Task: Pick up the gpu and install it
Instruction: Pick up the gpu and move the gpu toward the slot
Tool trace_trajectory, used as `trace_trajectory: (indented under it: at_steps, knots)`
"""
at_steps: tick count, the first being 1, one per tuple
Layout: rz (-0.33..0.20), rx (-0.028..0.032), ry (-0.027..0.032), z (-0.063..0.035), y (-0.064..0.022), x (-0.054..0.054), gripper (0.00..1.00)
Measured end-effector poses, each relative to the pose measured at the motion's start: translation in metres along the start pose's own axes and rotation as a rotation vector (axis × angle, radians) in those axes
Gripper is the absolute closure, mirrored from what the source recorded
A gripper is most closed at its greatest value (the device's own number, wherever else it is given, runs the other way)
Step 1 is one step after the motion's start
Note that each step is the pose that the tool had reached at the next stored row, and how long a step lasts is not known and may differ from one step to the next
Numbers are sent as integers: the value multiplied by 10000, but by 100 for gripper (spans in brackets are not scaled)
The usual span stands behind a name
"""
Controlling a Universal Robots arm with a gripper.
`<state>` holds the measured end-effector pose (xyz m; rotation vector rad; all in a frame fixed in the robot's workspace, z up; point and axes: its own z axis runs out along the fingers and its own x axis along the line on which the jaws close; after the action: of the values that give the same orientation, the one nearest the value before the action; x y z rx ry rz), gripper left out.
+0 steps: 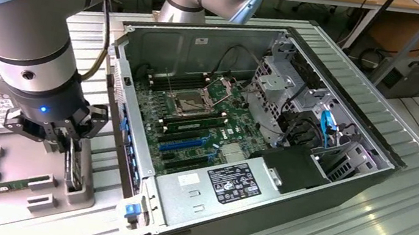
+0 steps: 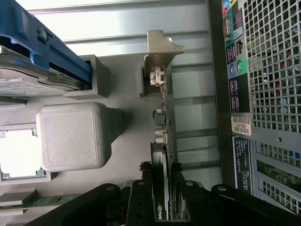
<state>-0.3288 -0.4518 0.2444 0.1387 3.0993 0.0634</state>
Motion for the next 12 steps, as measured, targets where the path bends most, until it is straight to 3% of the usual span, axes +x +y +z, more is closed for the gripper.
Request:
trace_trajectory:
  at_steps: [5,12]
  knots:
    - [-131,-5,6,0,1,1,73]
    - [-1092,-43,47,0,0,-1,74]
